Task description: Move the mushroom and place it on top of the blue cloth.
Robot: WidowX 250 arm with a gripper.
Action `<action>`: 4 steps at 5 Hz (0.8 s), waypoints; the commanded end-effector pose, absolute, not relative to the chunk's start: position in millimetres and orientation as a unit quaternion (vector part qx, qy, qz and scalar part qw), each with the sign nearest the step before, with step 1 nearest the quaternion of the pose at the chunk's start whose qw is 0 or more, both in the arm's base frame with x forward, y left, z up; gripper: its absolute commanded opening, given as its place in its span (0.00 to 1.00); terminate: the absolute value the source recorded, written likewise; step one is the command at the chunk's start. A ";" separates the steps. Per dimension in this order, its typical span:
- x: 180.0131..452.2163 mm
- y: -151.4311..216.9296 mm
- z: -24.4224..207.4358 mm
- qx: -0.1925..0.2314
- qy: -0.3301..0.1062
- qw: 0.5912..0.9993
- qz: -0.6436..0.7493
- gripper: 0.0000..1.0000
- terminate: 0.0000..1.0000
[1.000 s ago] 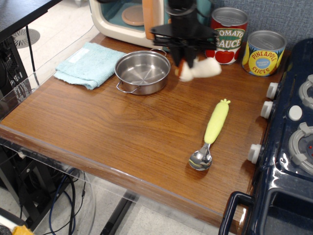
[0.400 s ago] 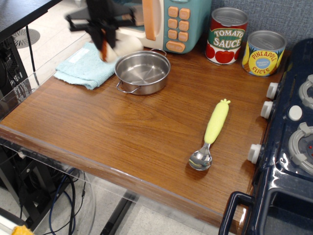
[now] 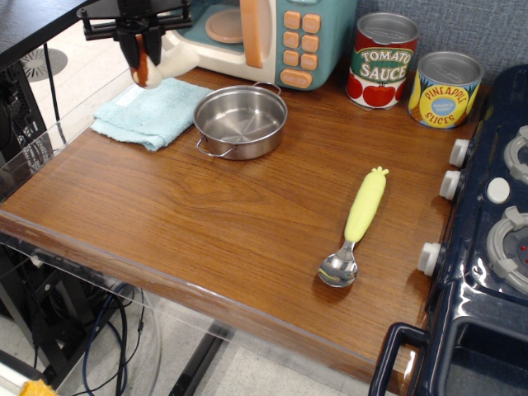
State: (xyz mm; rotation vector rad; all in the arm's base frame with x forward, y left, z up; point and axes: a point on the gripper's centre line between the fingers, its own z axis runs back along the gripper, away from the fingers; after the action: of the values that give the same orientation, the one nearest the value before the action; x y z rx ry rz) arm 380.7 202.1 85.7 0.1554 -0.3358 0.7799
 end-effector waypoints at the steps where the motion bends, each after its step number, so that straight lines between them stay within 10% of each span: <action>1: 370.1 205.9 86.0 0.103 -0.144 0.898 0.402 0.00 0.00; 2: 370.2 203.8 74.5 0.108 -0.122 0.903 0.399 0.00 0.00; 3: 369.1 201.9 69.0 0.107 -0.110 0.902 0.403 1.00 0.00; 4: 369.9 201.6 65.1 0.108 -0.088 0.903 0.407 1.00 0.00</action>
State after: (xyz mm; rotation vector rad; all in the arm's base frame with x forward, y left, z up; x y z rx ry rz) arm 372.0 210.3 45.3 0.2185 -0.1336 0.8462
